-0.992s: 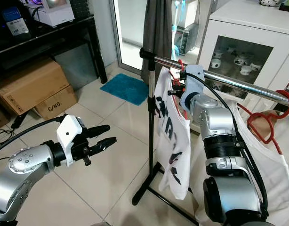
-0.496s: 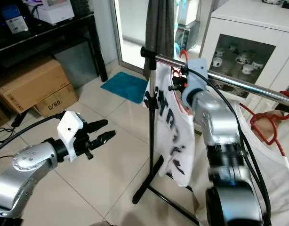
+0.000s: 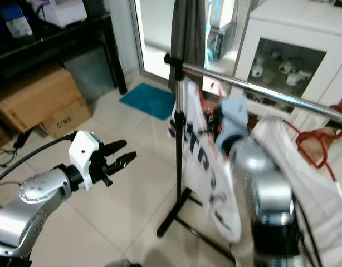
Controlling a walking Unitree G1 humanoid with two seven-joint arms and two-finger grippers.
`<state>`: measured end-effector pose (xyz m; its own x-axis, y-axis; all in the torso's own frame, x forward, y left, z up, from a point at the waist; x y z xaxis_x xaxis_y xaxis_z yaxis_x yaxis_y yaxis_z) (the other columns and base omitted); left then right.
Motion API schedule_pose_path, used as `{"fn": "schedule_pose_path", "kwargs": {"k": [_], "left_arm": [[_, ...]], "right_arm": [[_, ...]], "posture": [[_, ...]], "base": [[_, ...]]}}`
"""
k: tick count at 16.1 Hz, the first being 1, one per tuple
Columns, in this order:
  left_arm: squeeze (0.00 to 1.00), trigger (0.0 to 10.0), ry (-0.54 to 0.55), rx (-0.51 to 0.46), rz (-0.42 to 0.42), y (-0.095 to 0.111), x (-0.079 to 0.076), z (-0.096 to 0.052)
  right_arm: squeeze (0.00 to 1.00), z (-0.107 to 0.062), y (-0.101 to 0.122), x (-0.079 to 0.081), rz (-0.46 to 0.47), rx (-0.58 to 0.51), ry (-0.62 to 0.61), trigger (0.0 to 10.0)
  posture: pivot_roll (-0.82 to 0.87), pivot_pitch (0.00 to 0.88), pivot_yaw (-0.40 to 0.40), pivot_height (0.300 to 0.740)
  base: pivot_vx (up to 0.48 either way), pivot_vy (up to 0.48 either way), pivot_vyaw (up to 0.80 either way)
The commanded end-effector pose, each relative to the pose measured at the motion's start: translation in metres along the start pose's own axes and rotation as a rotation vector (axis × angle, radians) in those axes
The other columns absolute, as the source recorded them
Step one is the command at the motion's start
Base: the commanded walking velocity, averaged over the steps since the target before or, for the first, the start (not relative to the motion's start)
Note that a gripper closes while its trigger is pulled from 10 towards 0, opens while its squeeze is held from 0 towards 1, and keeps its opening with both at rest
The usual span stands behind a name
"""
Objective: Hang hanger
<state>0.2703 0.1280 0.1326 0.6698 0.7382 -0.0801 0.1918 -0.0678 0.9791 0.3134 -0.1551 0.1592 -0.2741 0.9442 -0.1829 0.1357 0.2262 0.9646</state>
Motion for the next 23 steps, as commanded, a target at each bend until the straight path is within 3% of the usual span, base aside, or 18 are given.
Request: {"fn": "schedule_pose_path", "kwargs": {"k": [1,8,14,15,16,18,19,20,21,23], "left_arm": [[0.0,10.0,0.026,0.007,0.004,-0.002,0.004,-0.002],[0.0,10.0,0.032,0.004,0.011,-0.002,0.005,-0.001],[0.0,10.0,0.032,-0.021,0.03,0.006,0.01,0.007],[0.29,10.0,0.029,-0.031,0.014,0.009,0.011,0.011],[1.0,10.0,0.053,-0.062,0.005,0.015,0.016,0.016],[1.0,10.0,0.086,-0.071,0.025,0.021,0.023,0.023],[0.65,10.0,0.1,-0.101,0.015,0.027,0.025,0.029],[0.15,10.0,0.096,-0.106,0.011,0.028,0.025,0.03],[0.0,10.0,0.088,-0.112,0.004,0.029,0.024,0.032],[0.0,10.0,0.097,-0.12,-0.031,0.028,0.023,0.037]], "right_arm": [[0.0,-0.004,0.012,0.002,-0.012,-0.061,-0.012,0.0],[0.0,-0.012,-0.006,0.022,0.004,-0.033,0.018,0.0],[0.0,-0.023,0.013,0.065,0.07,-0.161,0.316,0.0],[0.0,-0.025,0.015,0.07,0.078,-0.181,0.353,0.0],[0.0,-0.027,0.017,0.073,0.087,-0.195,0.378,0.0],[0.0,-0.03,0.02,0.077,0.084,-0.219,0.417,0.0],[0.0,-0.033,0.022,0.079,0.067,-0.236,0.444,0.0],[0.0,-0.033,0.022,0.08,0.061,-0.242,0.454,0.0],[0.0,-0.035,0.023,0.082,0.056,-0.249,0.468,0.0],[0.0,-0.037,0.023,0.084,0.046,-0.254,0.492,0.0]], "posture": [[-0.05,0.0,0.068,0.74],[-0.06,0.0,0.064,0.74],[-0.06,0.0,0.067,0.74],[-0.06,0.0,0.067,0.74],[-0.06,0.0,0.068,0.74],[-0.07,0.0,0.071,0.74],[-0.08,0.0,0.077,0.74],[-0.08,0.0,0.077,0.74],[-0.08,0.0,0.078,0.74],[-0.08,0.0,0.079,0.74]], "base": [[-0.251,0.0,0.0],[-0.176,0.0,0.0],[0.0,0.0,0.0],[0.0,0.0,0.0],[0.0,0.0,0.0],[0.0,0.0,0.0],[0.0,0.0,0.0],[0.0,0.0,0.0],[0.0,0.0,0.0],[0.0,0.0,0.0]]}}
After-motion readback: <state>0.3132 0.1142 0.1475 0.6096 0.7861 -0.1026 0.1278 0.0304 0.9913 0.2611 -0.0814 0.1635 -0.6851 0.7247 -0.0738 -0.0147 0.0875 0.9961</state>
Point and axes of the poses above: a point about 5 cm out from each wrist's last joint towards the gripper, its own z axis pointing out of the wrist towards the gripper, its own y axis along the axis of the wrist's last joint, x = y × z, the point moved 2 cm from there along z, pointing out of the wrist towards the gripper, and after that the axes turned 10 degrees about -z, right-handed, at the moved point
